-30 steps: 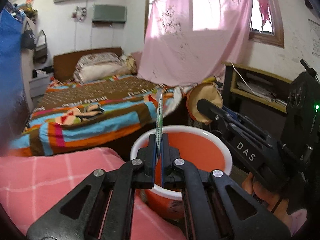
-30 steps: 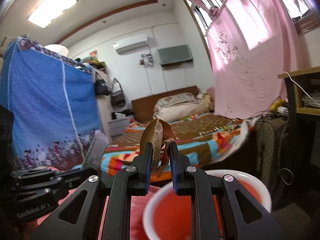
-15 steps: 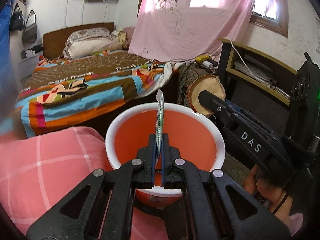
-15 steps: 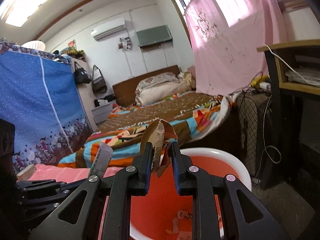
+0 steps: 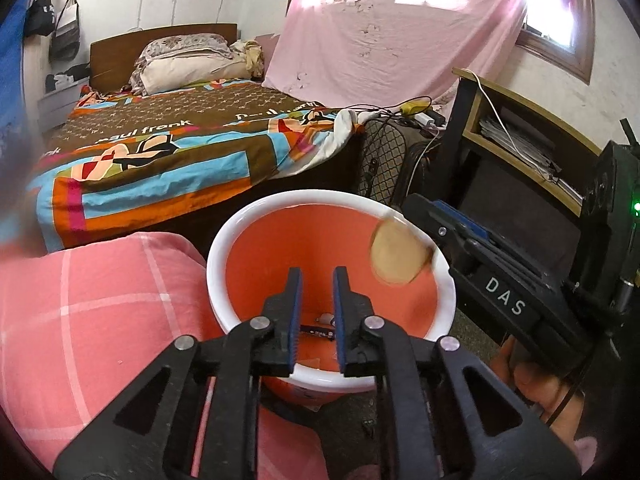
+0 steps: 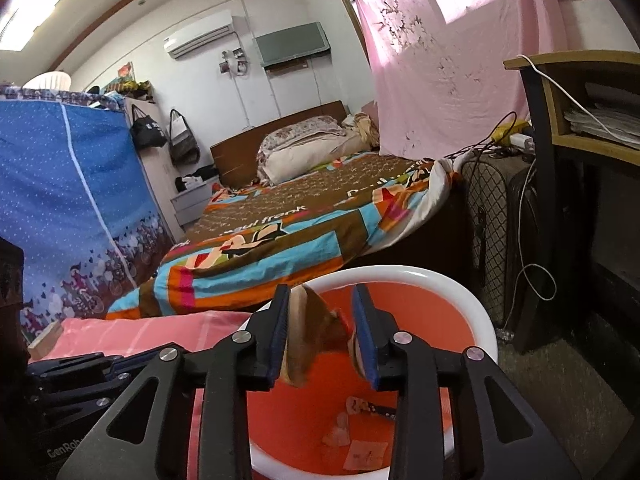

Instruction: Collect trash

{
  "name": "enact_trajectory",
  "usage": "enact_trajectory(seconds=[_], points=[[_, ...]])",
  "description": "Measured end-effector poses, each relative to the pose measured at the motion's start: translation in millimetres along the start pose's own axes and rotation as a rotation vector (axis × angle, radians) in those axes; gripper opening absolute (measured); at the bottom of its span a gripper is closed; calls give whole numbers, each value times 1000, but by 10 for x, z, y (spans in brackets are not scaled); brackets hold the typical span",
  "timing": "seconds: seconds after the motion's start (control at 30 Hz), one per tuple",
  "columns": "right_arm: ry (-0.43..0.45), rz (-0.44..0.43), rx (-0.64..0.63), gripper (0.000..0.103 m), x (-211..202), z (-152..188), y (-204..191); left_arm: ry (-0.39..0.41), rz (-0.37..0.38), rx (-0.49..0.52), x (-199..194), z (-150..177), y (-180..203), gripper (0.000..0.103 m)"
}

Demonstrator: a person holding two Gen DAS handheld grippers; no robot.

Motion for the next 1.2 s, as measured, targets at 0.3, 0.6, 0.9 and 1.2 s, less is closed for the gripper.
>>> enact_trajectory(seconds=[0.3,0.6,0.9,1.2], points=[[18,-5,-3,40,-25,-38,-42,49,-47,-50,-137,-7,-156,28],[50,-11,-41,46,-69,-54,-237,139,-132,-136,-454,62,-461,44],[108,-29,-87,77,-220,-56,-482,216,-232,-164,-808,230,-677,63],[141,-64,-145,99,-323,7,-739,334,-368,-233,-1228,521,-904,103]])
Point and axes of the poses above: each gripper's, at about its wrist camera, not at the fingertips, and x roughly the way its jaws point, y to its right, z to its underside, the point moved 3 cm from there along x, roughly the way its jaws point, and after that the axes turned 9 degrees about -y, right-handed, at the moved point
